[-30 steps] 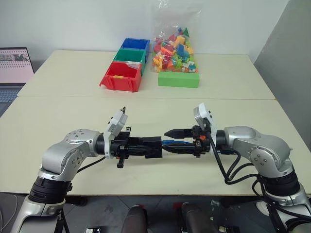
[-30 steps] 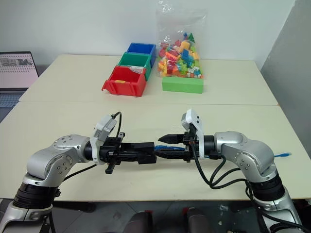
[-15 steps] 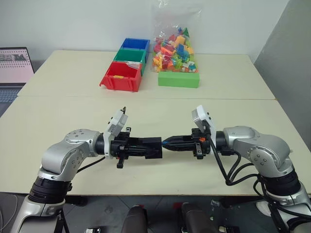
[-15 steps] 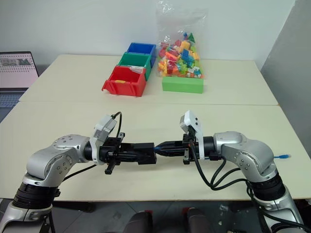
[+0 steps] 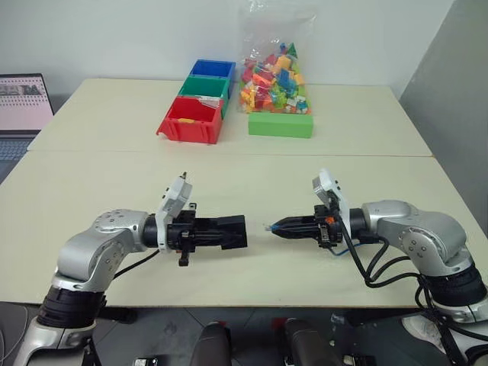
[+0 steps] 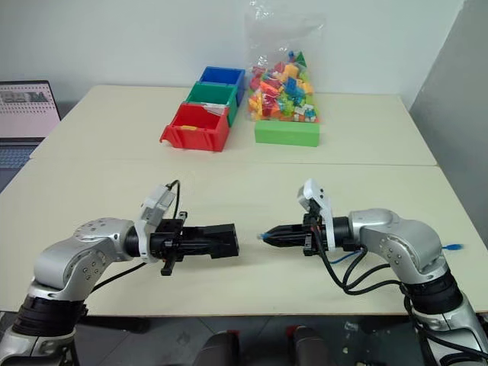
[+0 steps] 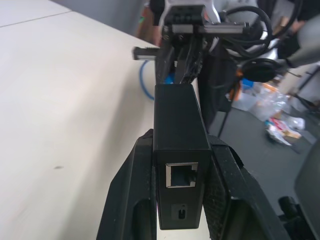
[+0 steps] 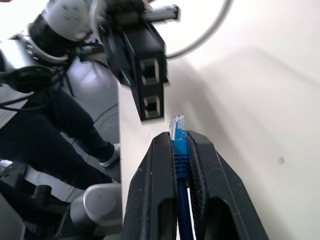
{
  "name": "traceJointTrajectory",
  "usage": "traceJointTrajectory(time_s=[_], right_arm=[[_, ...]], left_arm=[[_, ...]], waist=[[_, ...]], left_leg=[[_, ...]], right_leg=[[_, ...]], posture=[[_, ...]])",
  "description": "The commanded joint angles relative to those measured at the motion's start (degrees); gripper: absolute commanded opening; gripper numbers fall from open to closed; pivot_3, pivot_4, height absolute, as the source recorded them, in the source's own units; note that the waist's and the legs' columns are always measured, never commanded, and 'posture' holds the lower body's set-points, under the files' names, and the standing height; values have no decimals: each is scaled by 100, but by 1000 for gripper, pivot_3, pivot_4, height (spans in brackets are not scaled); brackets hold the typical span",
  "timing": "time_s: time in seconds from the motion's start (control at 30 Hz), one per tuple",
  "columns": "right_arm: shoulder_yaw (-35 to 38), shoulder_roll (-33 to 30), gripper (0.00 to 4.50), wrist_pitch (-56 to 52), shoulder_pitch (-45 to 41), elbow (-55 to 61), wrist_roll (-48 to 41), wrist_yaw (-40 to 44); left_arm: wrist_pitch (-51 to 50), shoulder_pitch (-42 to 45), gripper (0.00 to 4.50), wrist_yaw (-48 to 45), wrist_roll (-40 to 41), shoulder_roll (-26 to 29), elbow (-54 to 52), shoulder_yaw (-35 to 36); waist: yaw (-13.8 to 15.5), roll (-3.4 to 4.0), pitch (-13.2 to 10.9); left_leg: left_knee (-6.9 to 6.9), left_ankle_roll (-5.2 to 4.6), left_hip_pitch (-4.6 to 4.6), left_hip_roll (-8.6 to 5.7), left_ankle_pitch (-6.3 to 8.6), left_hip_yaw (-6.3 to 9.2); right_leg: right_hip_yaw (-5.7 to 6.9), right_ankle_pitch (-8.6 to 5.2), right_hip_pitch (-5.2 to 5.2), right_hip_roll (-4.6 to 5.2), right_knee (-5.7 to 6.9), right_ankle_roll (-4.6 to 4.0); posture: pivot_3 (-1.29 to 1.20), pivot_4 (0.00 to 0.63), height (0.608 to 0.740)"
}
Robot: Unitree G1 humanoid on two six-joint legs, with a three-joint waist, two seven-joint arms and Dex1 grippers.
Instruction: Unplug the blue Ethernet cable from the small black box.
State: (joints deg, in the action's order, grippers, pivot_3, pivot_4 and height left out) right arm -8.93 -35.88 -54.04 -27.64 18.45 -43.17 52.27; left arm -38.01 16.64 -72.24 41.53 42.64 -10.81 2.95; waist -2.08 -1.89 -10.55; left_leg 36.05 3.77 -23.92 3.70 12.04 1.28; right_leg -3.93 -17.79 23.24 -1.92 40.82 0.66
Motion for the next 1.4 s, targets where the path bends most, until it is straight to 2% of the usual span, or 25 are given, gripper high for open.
traceJointTrajectory(time_s=[0.03, 0.17, 0.27, 0.4, 0.47, 0.5, 0.67, 0.8, 0.93, 1.1, 1.27, 1.4], right_arm=[[352, 157, 38, 601, -3, -275, 456, -410], [297, 792, 38, 1796, -472, -1239, 1705, -1582], [-4, 1139, 38, 2712, -1028, -2463, 2944, -2575], [-82, 1505, 38, 3183, -1561, -3889, 3664, -3292], [-27, 1672, 746, 3414, -1772, -4479, 3847, -3503], [11, 1740, 843, 3496, -1849, -4688, 3893, -3531], [212, 1894, 2196, 3766, -2020, -5122, 3931, -3549], [260, 1691, 3116, 3823, -1809, -4323, 3947, -3235], [155, 1406, 4134, 3405, -1419, -2836, 3497, -2253], [-98, 1012, 4134, 2446, -1131, -1075, 2784, -1146], [-387, 876, 4134, 1511, -1193, -173, 2477, -851], [-531, 968, 4134, 1097, -1279, 102, 2389, -868]], left_arm=[[54, -208, 793, 189, 70, 165, -138, 464], [51, -292, 793, 609, 29, 59, -126, 653], [170, -289, 793, 1084, -138, -138, -113, 655], [313, -252, 793, 1510, -292, -362, -93, 686], [382, -252, 793, 1647, -372, -426, -84, 689], [404, -262, 793, 1670, -393, -429, -91, 675], [609, -310, 793, 1965, -583, -519, -74, 680], [947, -184, 793, 2583, -933, -737, 257, 840], [1869, 183, 793, 3440, -1692, -971, 1067, 1002], [2968, 705, 793, 4131, -2351, -1107, 2406, 1146], [4158, 1106, 793, 4687, -2979, -1221, 3699, 1090], [4477, 1356, 793, 4910, -2925, -1444, 4571, 1218]], waist=[[-12, 0, 0], [-69, 3, -2], [-86, 4, -2], [-80, 3, -2], [-81, 4, -2], [-82, 4, -2], [-86, 5, -3], [-86, 8, -5], [-64, 9, -5], [-57, 11, -6], [-39, 7, -4], [0, 7, -4]], left_leg=[[0, 0, 1, 0, 0, 0], [1, 0, 2, 0, 0, 0], [1, 1, 1, 0, 0, -3], [-1, 1, -2, -2, 0, -9], [-2, 1, -4, -2, 0, -9], [-2, 1, -4, -2, 0, -10], [-5, 1, -3, -2, 0, -13], [-5, 1, -3, -2, 0, -12], [-4, 1, -3, -1, 0, -6], [-4, 1, -4, -2, 0, -5], [-3, 1, -2, -3, 0, -8], [-1, 1, -7, -4, 0, -6]], right_leg=[[0, 0, 0, 0, 1, 0], [-2, 1, 0, 0, 2, 1], [-4, 1, 1, 0, 2, 2], [-11, 11, 3, 4, -2, -15], [-14, 16, 3, 4, -1, -24], [-15, 17, 3, 5, -1, -27], [-14, 18, 4, 6, -1, -28], [-15, 18, 4, 6, 0, -27], [-11, 16, 4, 6, 2, -25], [-5, 16, 3, 5, 2, -25], [4, 18, 2, 8, 3, -26], [12, 18, 2, 8, 1, -25]], posture=[[0, 150, 740], [0, 150, 740], [0, 150, 740], [0, 150, 740], [0, 150, 740], [0, 150, 740], [0, 150, 740], [0, 150, 740], [0, 150, 740], [0, 150, 740], [0, 150, 740], [0, 150, 740]])
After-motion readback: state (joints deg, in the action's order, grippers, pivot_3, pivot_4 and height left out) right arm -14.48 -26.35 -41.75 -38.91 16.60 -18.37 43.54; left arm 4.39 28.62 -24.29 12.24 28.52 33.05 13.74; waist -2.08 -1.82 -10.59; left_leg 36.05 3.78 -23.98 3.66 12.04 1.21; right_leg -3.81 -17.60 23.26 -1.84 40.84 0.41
